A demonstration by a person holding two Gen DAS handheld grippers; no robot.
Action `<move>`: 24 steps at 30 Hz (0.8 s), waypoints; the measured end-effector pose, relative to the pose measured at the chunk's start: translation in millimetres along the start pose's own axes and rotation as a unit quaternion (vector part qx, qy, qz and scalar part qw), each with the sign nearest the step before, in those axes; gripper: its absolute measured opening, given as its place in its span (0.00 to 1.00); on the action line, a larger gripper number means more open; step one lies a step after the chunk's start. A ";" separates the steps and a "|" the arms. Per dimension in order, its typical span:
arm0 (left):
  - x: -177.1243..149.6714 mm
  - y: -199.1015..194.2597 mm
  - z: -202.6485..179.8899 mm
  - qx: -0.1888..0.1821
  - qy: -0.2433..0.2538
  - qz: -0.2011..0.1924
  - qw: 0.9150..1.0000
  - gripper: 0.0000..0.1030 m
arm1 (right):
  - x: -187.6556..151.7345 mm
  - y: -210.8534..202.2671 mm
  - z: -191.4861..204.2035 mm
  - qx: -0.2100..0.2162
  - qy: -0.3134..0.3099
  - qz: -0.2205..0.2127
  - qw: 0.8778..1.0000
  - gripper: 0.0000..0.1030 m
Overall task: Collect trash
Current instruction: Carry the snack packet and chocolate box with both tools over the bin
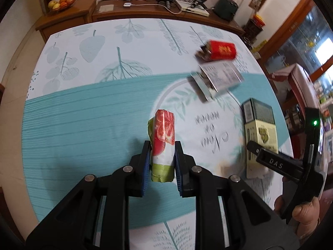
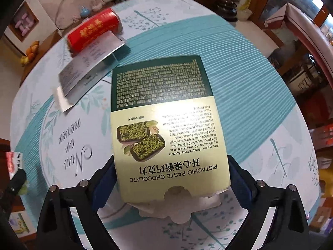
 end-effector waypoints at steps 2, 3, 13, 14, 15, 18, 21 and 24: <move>-9.7 -4.5 -6.6 -0.003 0.008 0.002 1.000 0.17 | -11.2 -9.0 -6.1 0.012 -0.003 -0.013 1.000 0.92; -16.3 -7.8 -10.4 -0.006 0.011 0.004 1.000 0.17 | -16.0 -14.3 -9.5 0.019 -0.001 -0.019 1.000 0.92; -99.7 -62.9 -54.2 -0.042 0.057 0.021 0.997 0.17 | -119.3 -113.5 -54.4 0.134 -0.005 -0.056 0.989 0.92; -109.2 -68.1 -60.3 -0.047 0.061 0.023 0.997 0.17 | -129.5 -123.1 -53.8 0.142 -0.006 -0.057 0.988 0.92; -123.4 -75.8 -68.8 -0.058 0.066 0.026 0.996 0.17 | -145.3 -134.2 -62.0 0.150 -0.005 -0.059 0.987 0.92; -161.3 -93.9 -92.8 -0.079 0.081 0.033 0.993 0.17 | -192.2 -156.9 -89.4 0.174 0.001 -0.059 0.983 0.92; -204.6 -108.4 -119.5 -0.106 0.097 0.047 0.988 0.17 | -249.9 -172.8 -118.2 0.194 0.009 -0.051 0.980 0.92; -250.1 -119.4 -145.3 -0.132 0.111 0.066 0.983 0.17 | -307.2 -178.8 -147.0 0.197 0.010 -0.042 0.979 0.92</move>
Point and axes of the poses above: each gripper's, at about its wrist camera, not at the fingertips, and y roughly the way its jaws point, z to its left, x to its top, the point moved 8 cm from there along y, roughly the way its jaws point, and after that the axes turned 2 degrees about -x, right-handed, at the moved point
